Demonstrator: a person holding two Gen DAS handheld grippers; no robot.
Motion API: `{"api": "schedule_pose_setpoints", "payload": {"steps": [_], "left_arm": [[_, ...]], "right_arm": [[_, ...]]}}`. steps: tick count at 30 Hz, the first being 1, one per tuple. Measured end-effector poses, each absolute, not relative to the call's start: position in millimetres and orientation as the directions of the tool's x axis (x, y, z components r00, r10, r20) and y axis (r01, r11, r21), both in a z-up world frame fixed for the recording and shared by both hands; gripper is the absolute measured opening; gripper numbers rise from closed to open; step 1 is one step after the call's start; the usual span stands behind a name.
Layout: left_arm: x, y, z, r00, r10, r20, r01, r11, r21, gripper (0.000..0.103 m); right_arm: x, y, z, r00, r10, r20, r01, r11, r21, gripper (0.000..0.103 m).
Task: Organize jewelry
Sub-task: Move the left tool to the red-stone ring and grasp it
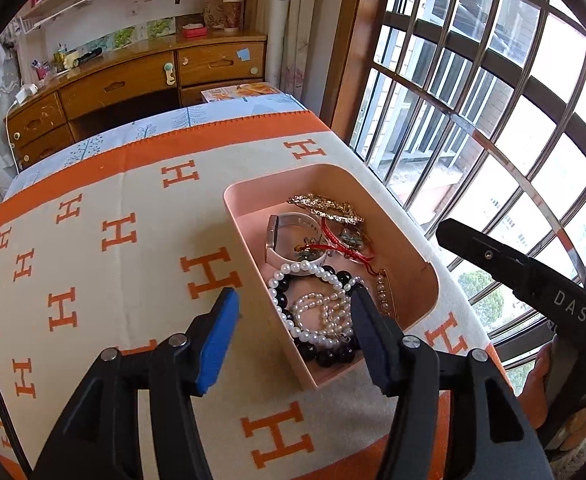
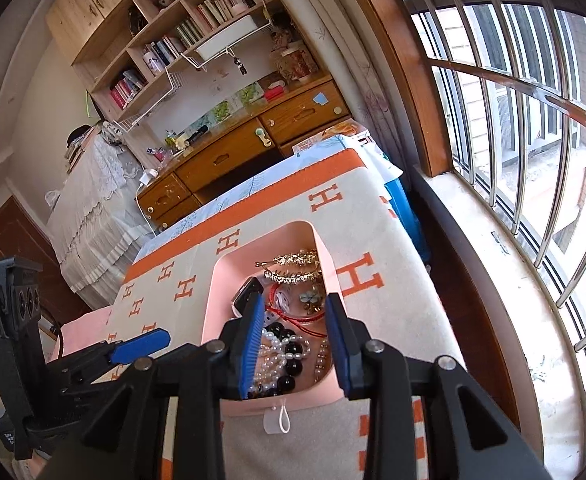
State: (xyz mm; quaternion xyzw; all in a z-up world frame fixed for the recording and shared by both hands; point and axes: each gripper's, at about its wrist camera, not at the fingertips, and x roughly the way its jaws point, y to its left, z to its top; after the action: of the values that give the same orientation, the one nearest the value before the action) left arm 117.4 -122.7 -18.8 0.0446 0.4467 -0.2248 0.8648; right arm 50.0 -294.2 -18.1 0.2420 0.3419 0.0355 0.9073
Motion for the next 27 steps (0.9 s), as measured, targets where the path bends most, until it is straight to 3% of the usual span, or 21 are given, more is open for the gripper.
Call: {"api": "schedule_pose_setpoints", "payload": {"steps": [4, 7, 8, 17, 27], "left_arm": [[114.2, -112.8, -8.6, 0.522, -0.348, -0.779, 0.415, 0.901, -0.124, 0.058], [115.5, -103.2, -2.6, 0.513, -0.369, -0.775, 0.407, 0.9, -0.159, 0.076], [116.3, -98.9, 0.4, 0.515, -0.382, -0.768, 0.399, 0.899, -0.179, 0.077], [118.9, -49.3, 27.1, 0.561, -0.4, -0.725, 0.311, 0.913, -0.262, 0.077], [104.6, -1.3, 27.5, 0.624, -0.314, -0.716, 0.225, 0.949, -0.22, 0.077]], "right_arm": [[45.9, -291.9, -14.5, 0.77, 0.232, -0.595, 0.097, 0.879, 0.468, 0.032], [41.4, -288.7, -10.6, 0.775, 0.235, -0.586, 0.087, 0.879, 0.469, 0.032], [39.9, -288.2, -9.2, 0.777, 0.237, -0.583, 0.084, 0.879, 0.469, 0.032], [29.9, -273.8, 1.5, 0.778, 0.255, -0.575, 0.041, 0.891, 0.452, 0.032], [23.5, -203.2, 8.1, 0.736, 0.324, -0.594, -0.169, 0.938, 0.303, 0.032]]}}
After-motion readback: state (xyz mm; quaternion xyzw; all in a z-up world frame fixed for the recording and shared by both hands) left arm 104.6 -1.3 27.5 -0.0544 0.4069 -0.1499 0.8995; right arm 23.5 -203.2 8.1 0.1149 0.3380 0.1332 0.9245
